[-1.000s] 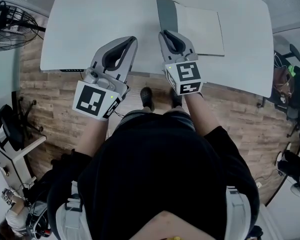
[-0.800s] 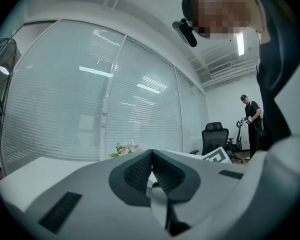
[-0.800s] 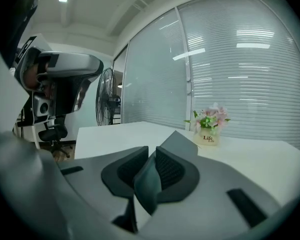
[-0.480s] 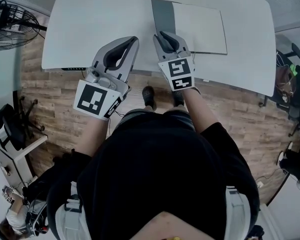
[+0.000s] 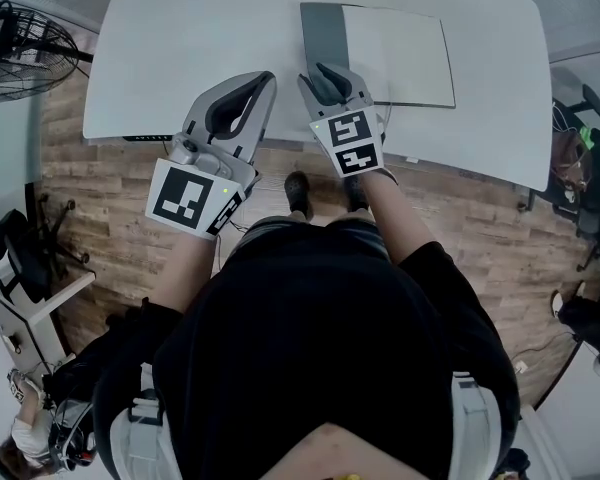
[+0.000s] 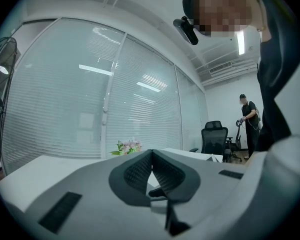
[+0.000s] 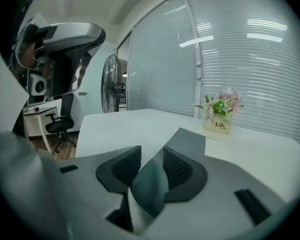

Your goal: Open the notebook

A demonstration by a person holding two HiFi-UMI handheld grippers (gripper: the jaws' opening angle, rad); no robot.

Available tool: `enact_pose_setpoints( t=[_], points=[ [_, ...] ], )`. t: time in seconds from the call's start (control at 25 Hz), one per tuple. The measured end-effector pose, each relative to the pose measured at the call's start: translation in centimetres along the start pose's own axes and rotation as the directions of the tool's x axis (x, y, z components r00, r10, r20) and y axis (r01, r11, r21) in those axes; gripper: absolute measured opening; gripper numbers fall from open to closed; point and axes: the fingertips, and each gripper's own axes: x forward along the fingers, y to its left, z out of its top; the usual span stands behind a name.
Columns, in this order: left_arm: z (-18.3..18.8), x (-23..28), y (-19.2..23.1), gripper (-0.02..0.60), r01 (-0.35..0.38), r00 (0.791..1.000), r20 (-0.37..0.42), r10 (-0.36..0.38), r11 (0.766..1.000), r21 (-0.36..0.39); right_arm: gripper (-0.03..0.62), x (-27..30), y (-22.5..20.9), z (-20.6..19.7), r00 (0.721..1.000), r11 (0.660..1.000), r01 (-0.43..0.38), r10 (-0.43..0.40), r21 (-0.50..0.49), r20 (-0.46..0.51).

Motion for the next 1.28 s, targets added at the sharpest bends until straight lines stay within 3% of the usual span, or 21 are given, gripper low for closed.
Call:
enact_pose_setpoints(
  t=[0.24, 0.52, 1.04, 1.28],
  points=[
    [-0.2, 0.3, 0.2, 0.011, -0.001, 1.0, -0.004, 0.001, 1.0, -0.004, 0.15, 0.4, -0.3, -0.7, 1.0, 0.999, -0.004, 0.004, 0.05, -0.01],
    [0.0, 0.9, 0.0, 0.011, 0.008, 1.0, 0.002, -0.008, 1.0, -0.006, 0.173, 0.2, 0.3, -0.6, 0.999, 0.999, -0.034, 0.035, 0.03, -0.019],
    [1.0, 2.5, -0.1, 0.011, 0.012, 1.0, 0.025, -0.011, 1.0, -0.014, 0.169, -2.7, -0.8, 4.1, 0.995, 0.998, -0.051, 0.047, 0.036, 0.089],
    [1.7, 3.1, -0.1, 0.011, 0.021, 0.999, 0.044, -0.02, 1.0, -0.014, 0.155, -5.0, -2.5, 7.4, 0.988, 0.999, -0.011, 0.005, 0.04, 0.153]
  ],
)
